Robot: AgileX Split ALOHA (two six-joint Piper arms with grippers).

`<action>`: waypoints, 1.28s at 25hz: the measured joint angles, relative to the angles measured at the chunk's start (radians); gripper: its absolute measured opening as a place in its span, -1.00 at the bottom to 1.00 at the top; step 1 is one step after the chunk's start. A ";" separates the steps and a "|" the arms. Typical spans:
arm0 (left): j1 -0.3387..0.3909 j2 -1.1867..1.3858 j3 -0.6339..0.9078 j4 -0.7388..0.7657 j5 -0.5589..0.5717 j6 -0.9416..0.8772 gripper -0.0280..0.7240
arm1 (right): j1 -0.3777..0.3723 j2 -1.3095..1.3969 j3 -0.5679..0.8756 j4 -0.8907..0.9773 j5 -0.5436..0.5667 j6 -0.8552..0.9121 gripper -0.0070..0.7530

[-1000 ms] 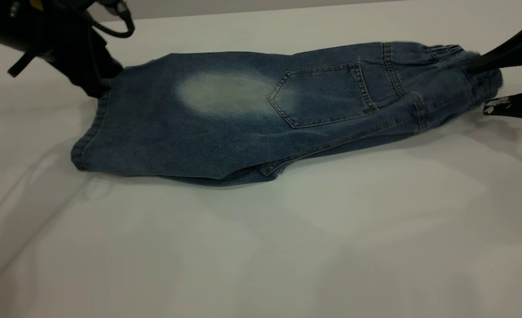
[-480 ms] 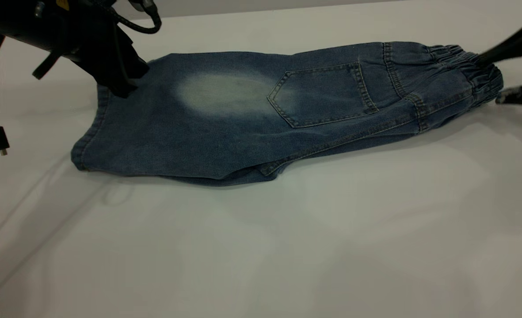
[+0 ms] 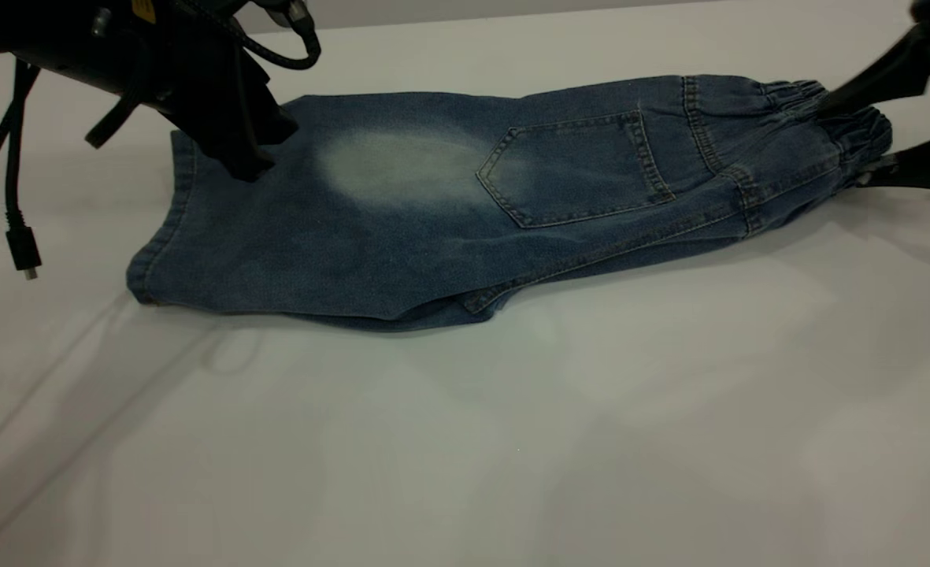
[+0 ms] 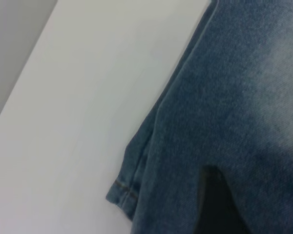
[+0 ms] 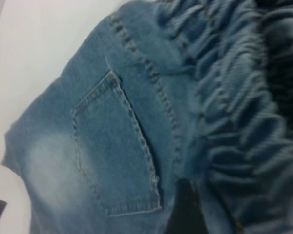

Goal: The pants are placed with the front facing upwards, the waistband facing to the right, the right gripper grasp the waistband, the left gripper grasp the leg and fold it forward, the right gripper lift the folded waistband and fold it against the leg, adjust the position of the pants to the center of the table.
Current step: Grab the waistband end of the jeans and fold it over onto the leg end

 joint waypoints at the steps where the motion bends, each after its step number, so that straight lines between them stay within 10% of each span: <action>1: -0.008 0.000 0.000 0.000 0.000 -0.005 0.05 | 0.011 0.000 -0.011 -0.008 -0.018 0.011 0.29; 25: -0.218 0.262 -0.268 0.006 -0.012 -0.223 0.05 | 0.025 0.000 -0.031 -0.012 -0.156 0.152 0.41; 32: -0.247 0.285 -0.291 0.009 0.001 -0.232 0.05 | 0.025 0.000 -0.031 0.000 -0.165 0.152 0.13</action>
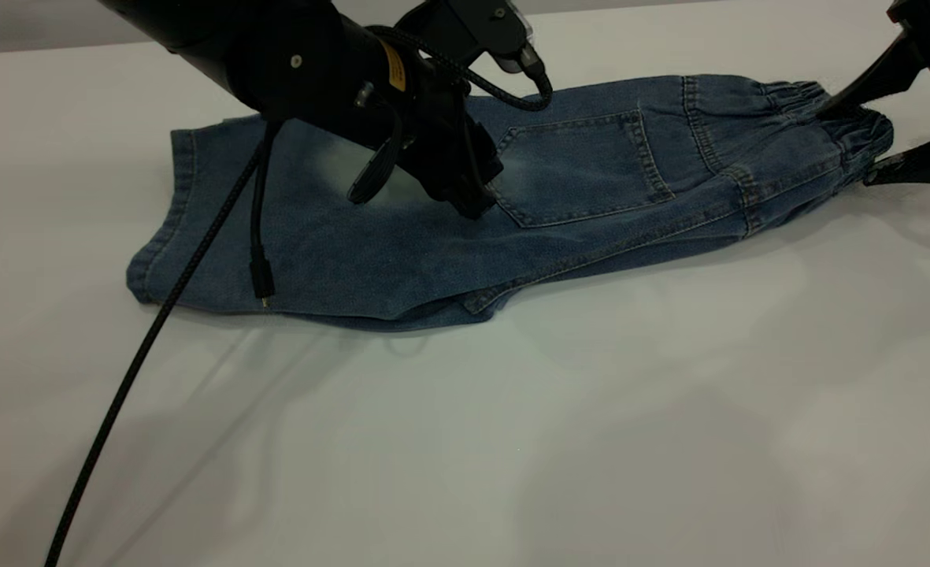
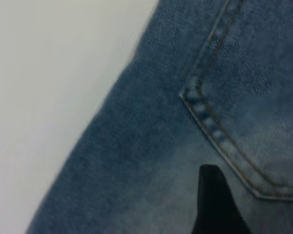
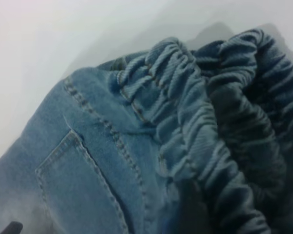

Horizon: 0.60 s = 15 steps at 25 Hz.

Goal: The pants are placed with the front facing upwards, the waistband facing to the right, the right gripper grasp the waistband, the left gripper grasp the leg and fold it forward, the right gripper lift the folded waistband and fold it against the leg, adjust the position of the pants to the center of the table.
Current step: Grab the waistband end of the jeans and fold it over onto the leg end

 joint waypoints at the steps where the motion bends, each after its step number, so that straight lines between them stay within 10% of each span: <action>1: -0.001 0.002 0.000 0.000 0.001 0.000 0.05 | 0.000 0.000 0.000 0.003 0.000 0.000 0.04; 15: -0.030 0.007 0.001 0.000 0.002 -0.007 0.05 | 0.000 0.000 0.000 0.071 0.031 -0.028 -0.90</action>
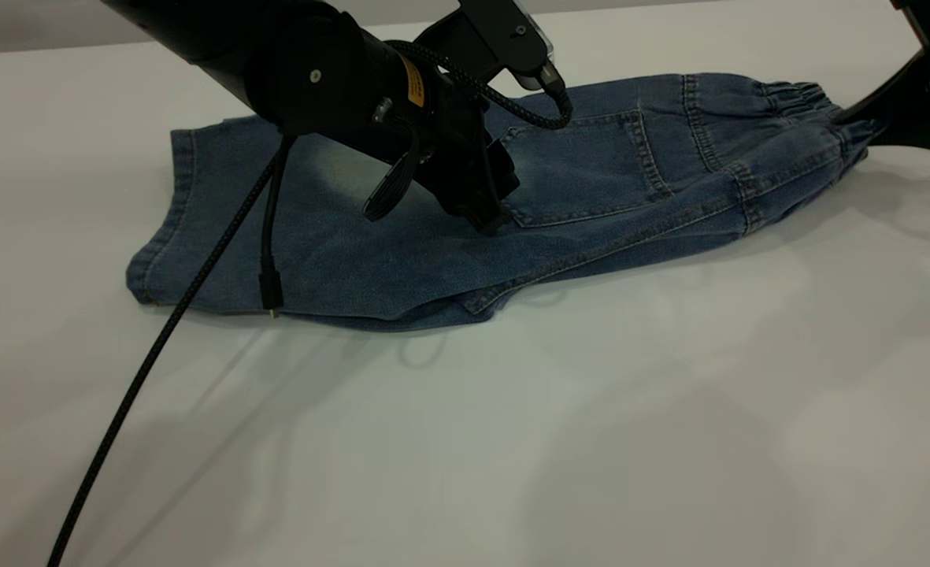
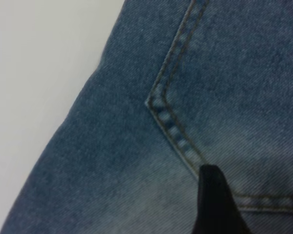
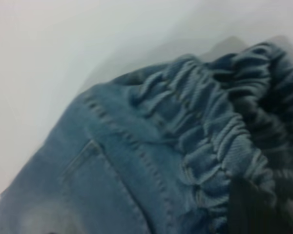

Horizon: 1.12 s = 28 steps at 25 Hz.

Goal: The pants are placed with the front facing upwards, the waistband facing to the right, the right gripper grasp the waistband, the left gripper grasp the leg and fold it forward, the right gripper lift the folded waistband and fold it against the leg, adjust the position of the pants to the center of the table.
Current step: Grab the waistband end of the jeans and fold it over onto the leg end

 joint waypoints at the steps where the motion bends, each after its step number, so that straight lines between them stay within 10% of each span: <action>1: 0.000 0.006 0.000 0.000 -0.005 0.000 0.05 | 0.000 -0.001 0.000 0.018 0.019 -0.016 -0.90; 17: -0.050 0.065 -0.001 0.001 -0.078 -0.055 -0.02 | 0.076 -0.001 -0.085 0.175 0.539 -0.179 -0.90; 28: -0.049 0.064 -0.001 0.001 -0.056 -0.046 -0.02 | 0.154 -0.025 -0.091 0.176 0.559 -0.147 -0.90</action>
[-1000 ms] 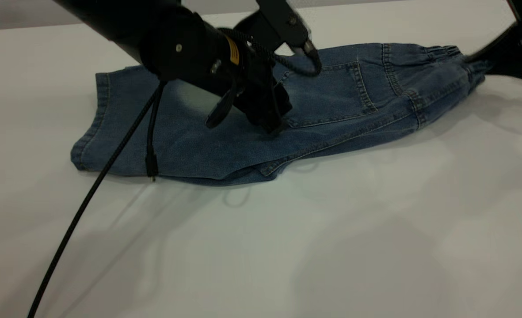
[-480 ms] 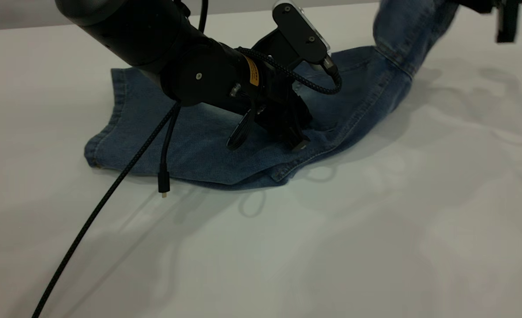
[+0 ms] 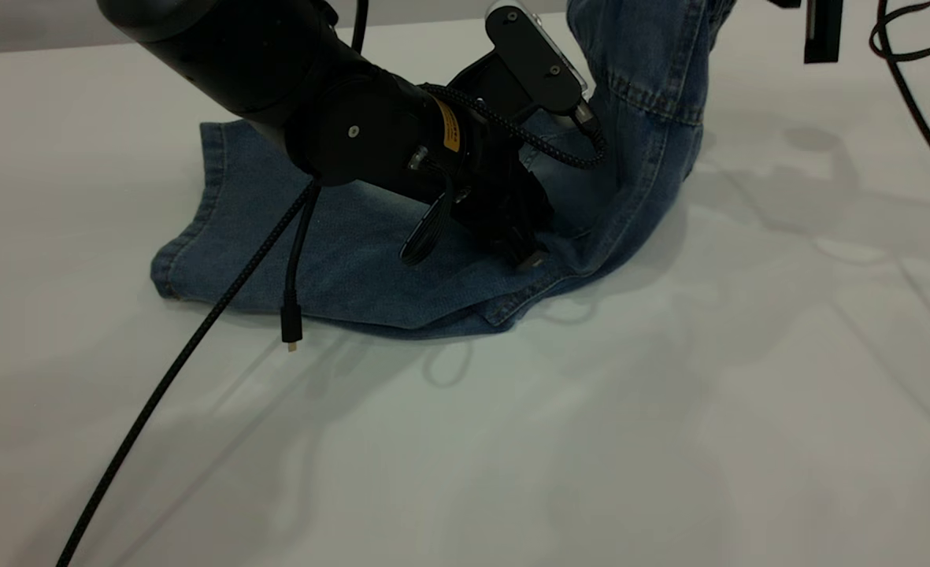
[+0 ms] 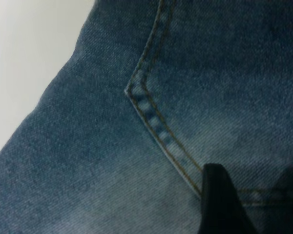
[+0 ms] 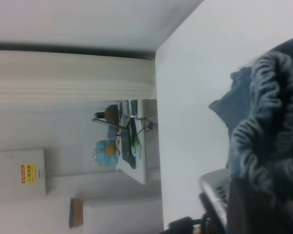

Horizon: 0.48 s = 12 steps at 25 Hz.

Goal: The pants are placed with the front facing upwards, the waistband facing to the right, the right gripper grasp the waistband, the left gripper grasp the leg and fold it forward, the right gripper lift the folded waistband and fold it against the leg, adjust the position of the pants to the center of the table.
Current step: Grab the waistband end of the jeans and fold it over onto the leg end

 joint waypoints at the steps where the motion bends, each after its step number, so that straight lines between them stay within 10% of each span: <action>1: 0.000 0.000 0.000 0.000 0.000 0.000 -0.02 | 0.000 -0.015 0.000 -0.001 0.002 0.000 -0.90; 12: 0.002 0.000 0.001 0.000 0.005 0.003 -0.02 | -0.004 -0.246 0.003 -0.080 -0.012 0.059 -0.90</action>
